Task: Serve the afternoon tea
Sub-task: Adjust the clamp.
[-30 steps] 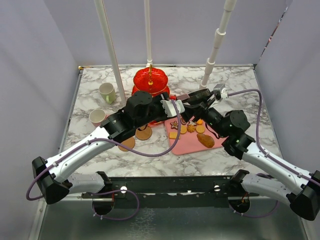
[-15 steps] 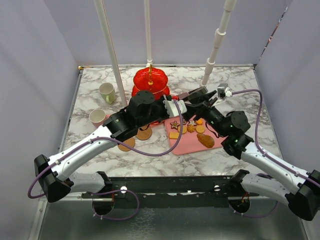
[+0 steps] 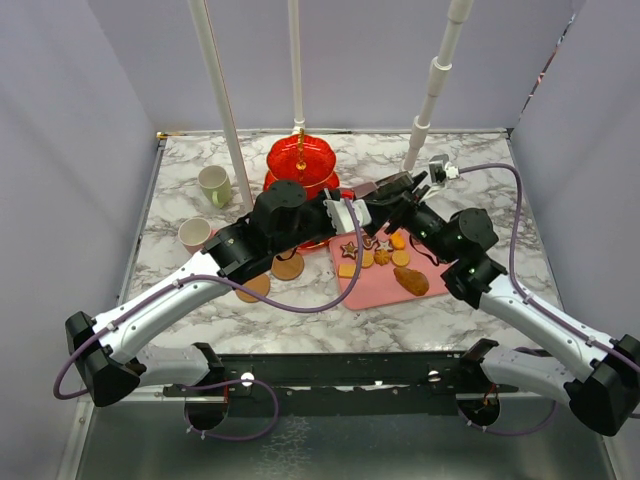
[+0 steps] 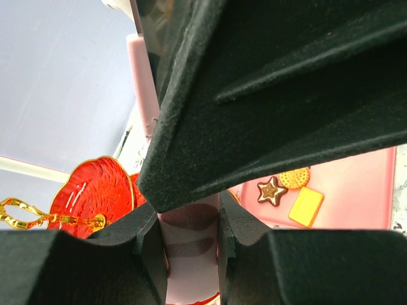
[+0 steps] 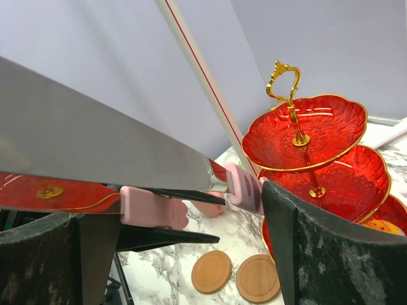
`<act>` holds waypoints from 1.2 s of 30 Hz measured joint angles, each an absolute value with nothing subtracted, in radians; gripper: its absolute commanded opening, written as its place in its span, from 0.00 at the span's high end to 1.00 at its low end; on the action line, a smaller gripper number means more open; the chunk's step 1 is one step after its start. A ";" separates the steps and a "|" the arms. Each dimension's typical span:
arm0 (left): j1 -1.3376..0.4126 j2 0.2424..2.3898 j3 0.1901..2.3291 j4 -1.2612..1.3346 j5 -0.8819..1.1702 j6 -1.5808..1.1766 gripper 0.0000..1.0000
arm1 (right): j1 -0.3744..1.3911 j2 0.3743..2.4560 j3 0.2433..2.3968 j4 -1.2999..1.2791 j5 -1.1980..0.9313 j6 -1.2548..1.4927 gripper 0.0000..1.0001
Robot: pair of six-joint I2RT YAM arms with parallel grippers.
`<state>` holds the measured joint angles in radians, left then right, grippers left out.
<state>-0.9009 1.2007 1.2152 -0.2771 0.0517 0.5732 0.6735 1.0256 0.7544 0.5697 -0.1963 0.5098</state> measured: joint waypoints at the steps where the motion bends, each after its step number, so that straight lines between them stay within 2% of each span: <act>1: -0.901 1.200 1.215 -0.278 0.052 0.573 0.83 | 0.673 1.026 0.758 0.562 -0.196 0.509 0.12; 10: -0.901 1.200 1.224 -0.281 0.065 0.561 0.83 | 0.673 1.048 0.797 0.521 -0.189 0.490 0.13; 17: -0.901 1.200 1.242 -0.292 0.072 0.554 0.82 | 0.673 1.061 0.817 0.529 -0.203 0.488 0.22; 20: -0.900 1.200 1.244 -0.302 0.079 0.559 0.81 | 0.672 1.062 0.817 0.532 -0.220 0.488 0.24; 23: -0.901 1.200 1.244 -0.311 0.086 0.574 0.81 | 0.659 1.063 0.817 0.527 -0.254 0.488 0.24; 28: -0.901 1.200 1.244 -0.325 0.096 0.610 0.80 | 0.623 1.069 0.829 0.506 -0.354 0.485 0.31; 30: -0.901 1.200 1.246 -0.323 0.100 0.611 0.76 | 0.615 1.072 0.844 0.494 -0.386 0.477 0.34; 36: -0.904 1.200 1.253 -0.329 0.112 0.629 0.48 | 0.607 1.073 0.856 0.477 -0.413 0.459 0.38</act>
